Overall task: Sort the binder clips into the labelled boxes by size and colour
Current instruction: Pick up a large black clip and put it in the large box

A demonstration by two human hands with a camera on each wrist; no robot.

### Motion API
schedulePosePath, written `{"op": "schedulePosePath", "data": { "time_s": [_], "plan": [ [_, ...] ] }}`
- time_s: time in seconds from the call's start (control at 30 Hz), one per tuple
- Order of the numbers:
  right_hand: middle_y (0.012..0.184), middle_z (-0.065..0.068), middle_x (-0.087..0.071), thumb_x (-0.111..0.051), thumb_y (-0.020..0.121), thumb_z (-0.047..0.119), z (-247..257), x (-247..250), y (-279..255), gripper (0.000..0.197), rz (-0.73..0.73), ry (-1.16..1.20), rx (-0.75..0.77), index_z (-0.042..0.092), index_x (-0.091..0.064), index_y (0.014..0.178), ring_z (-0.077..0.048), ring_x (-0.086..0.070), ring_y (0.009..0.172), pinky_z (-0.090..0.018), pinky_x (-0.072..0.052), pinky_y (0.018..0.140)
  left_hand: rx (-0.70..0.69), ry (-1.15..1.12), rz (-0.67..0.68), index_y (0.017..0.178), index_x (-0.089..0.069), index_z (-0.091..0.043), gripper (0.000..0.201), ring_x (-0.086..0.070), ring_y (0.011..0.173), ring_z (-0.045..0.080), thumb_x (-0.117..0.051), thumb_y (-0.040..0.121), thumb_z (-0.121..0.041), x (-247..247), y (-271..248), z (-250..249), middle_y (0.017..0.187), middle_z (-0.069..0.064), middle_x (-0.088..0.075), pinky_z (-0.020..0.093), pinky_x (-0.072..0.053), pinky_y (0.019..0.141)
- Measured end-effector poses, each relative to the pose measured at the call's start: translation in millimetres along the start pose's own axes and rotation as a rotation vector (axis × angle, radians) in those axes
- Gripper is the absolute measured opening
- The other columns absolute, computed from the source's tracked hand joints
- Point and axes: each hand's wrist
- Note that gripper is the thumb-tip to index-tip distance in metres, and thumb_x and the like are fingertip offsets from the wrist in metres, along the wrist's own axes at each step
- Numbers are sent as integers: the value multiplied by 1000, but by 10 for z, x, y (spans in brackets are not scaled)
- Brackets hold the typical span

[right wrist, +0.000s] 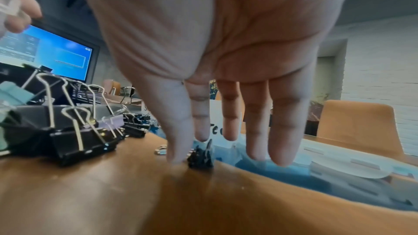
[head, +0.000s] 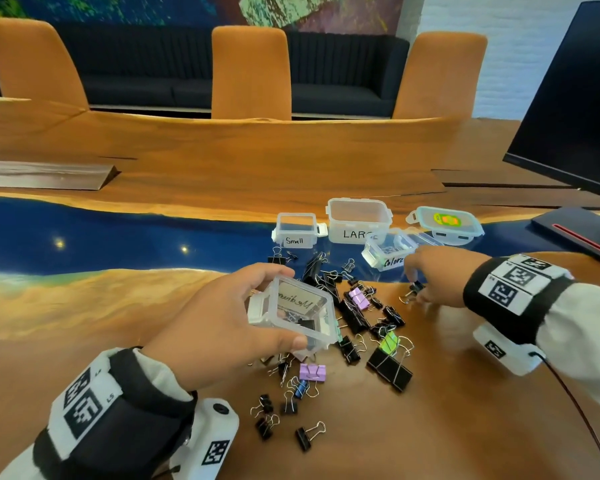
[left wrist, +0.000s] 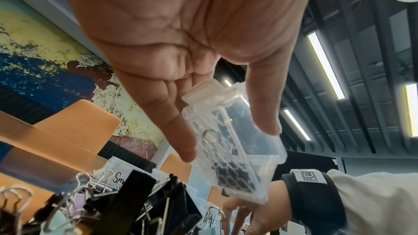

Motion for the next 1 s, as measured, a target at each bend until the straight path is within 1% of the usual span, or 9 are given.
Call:
{"op": "schedulePosePath", "data": {
  "time_s": [0.13,0.2,0.3,0.43,0.53,0.67,0.8,0.9,1.0],
  "plan": [
    [106,1,-63,-61,92,21,62,32,0,9,38,-54,47,27,-56,96,-20,-62,96,-29,-53,83,-18,-25,-6,127,-52,-54,77,-67,102,-4,-93,62,-42,13,14,35,111,-30,-66,29,-59,87],
    [94,3,-63,-57,90,14,38,94,-28,15,18,-36,43,27,-53,86,-18,-61,87,-27,-53,77,-26,-53,-4,126,-52,-55,78,-68,104,0,-94,63,-36,19,12,51,113,-27,-67,31,-59,88],
    [80,8,-59,-59,85,10,8,301,-170,21,-83,104,80,27,-53,75,-14,-56,76,-20,-41,61,-32,-75,2,125,-53,-54,78,-69,105,1,-94,64,-29,13,3,72,112,-26,-67,31,-60,86],
    [76,7,-63,-71,81,14,191,714,-584,16,-322,405,288,26,-61,78,-8,-56,68,-19,-44,62,-33,-99,14,125,-54,-52,76,-69,103,1,-94,65,-26,-36,16,64,112,-24,-68,27,-61,80],
    [76,4,-65,-75,82,12,504,926,-857,13,-354,653,506,20,-64,81,-8,-59,66,-19,-48,63,-39,-130,31,126,-54,-48,75,-69,101,0,-93,66,-24,-86,37,19,111,-24,-68,24,-60,77],
    [72,12,-63,-76,82,23,863,884,-915,15,-334,634,544,24,-61,80,-5,-58,65,-16,-47,61,-55,-172,56,127,-54,-45,75,-69,106,5,-94,66,-25,-140,57,-4,115,-19,-69,32,-60,87],
    [78,10,-69,-80,81,28,1026,836,-887,17,-316,645,552,24,-63,81,-3,-64,72,-20,-52,67,-66,-242,47,125,-57,-41,68,-71,103,11,-92,69,-28,-133,46,16,116,-13,-70,40,-59,89],
    [80,10,-70,-77,84,29,986,869,-899,12,-465,637,537,24,-66,83,-6,-65,78,-26,-52,70,-59,-312,35,125,-55,-40,68,-69,111,16,-91,66,-39,-119,41,39,122,-11,-67,44,-57,94],
    [93,13,-68,-71,74,60,880,930,-966,32,-435,605,521,32,-63,87,-4,-63,88,-28,-53,75,-60,-390,15,128,-53,-33,74,-67,115,17,-90,65,-42,-121,49,51,125,-10,-65,45,-57,94]
  ]
}}
Point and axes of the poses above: each hand's wrist, its own y-axis towards the middle knuckle, its own x-axis out of the back of the hand, z = x × y
